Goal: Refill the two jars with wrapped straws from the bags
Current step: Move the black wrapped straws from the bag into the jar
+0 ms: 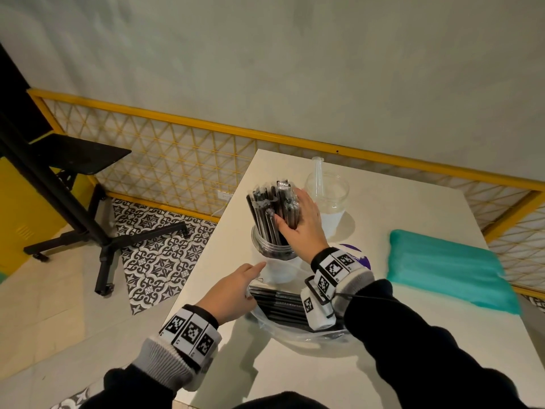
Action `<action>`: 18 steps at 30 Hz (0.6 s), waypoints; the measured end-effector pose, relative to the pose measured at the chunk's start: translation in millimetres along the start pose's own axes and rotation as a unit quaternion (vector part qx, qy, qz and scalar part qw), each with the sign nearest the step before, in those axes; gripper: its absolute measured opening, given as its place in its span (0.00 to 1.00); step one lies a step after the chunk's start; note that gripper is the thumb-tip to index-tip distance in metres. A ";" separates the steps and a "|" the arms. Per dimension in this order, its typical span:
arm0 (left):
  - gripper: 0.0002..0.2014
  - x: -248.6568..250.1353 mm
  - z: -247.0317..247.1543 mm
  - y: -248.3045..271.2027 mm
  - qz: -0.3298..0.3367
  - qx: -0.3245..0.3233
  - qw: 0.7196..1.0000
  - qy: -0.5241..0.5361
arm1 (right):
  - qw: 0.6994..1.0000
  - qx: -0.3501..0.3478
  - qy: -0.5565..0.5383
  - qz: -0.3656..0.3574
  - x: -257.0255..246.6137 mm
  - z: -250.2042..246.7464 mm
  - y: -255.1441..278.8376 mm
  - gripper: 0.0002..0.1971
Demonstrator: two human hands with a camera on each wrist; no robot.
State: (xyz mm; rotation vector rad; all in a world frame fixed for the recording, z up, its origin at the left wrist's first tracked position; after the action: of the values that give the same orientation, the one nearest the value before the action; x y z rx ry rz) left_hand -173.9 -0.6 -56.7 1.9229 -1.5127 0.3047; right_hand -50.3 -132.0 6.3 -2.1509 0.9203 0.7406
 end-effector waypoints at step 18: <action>0.41 6.4 3.0 9.1 0.001 -0.011 1.000 -0.024 | 0.943 -0.295 0.146 0.047 21.4 44.3 91.8 0.17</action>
State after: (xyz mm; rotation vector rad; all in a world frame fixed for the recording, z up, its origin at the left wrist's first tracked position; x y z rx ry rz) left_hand -181.0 -8.4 -52.2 1.9254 -1.5426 0.2425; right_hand -119.0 -154.9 -68.6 -2.8180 1.0529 0.8366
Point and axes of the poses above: each hand's wrist, its own y-axis away from the middle knuckle, its own z-axis out of the palm, x = y × z, the point moved 1 cm from there along -y, towards the middle knuckle, and after that the axes turned 11 degrees about -z, right-handed, at the moved point
